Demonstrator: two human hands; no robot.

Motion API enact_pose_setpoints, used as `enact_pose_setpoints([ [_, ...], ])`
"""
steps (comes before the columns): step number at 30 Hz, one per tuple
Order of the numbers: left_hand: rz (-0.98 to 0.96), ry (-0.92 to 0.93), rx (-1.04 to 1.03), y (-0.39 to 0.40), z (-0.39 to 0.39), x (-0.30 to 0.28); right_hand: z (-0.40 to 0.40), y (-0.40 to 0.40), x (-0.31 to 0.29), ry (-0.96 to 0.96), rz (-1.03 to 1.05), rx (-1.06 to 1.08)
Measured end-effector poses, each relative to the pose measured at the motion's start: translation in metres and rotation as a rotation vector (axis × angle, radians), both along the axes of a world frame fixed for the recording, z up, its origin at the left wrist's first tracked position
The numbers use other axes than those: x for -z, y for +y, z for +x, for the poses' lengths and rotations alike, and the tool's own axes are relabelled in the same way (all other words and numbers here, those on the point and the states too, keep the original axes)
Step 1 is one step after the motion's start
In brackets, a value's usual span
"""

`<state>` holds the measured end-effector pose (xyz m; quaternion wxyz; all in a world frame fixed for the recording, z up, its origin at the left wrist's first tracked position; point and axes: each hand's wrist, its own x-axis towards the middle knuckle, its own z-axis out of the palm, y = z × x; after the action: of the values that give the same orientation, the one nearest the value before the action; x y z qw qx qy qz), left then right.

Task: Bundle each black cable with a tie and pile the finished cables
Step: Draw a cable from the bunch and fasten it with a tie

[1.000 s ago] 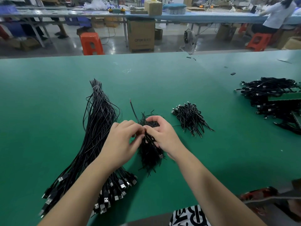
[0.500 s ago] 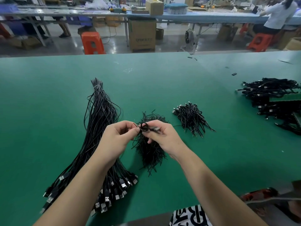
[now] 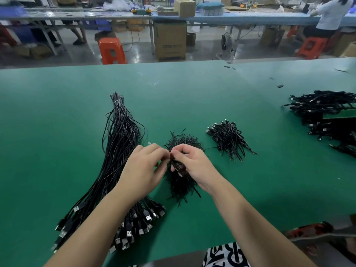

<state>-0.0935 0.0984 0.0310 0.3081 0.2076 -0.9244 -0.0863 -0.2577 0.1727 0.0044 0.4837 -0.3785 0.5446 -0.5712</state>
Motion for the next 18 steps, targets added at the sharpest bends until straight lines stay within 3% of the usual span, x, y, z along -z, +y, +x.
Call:
enact_pose_setpoints([
  [4,0.578,0.143,-0.142,-0.005,0.0,-0.001,-0.008,0.003,-0.003,-0.246,-0.075,-0.132],
  [6,0.795,0.18,-0.147,-0.009,-0.001,-0.003,-0.009,0.004,-0.004,-0.181,-0.137,-0.179],
  [9,0.952,0.204,-0.124,-0.008,-0.002,-0.005,-0.008,0.0,-0.003,0.044,-0.127,-0.071],
  [13,0.885,0.202,-0.106,-0.004,-0.004,-0.005,-0.009,-0.003,-0.001,0.153,-0.046,0.069],
  [18,0.328,0.08,-0.053,0.001,-0.004,-0.005,-0.009,-0.003,0.0,0.195,0.007,0.059],
])
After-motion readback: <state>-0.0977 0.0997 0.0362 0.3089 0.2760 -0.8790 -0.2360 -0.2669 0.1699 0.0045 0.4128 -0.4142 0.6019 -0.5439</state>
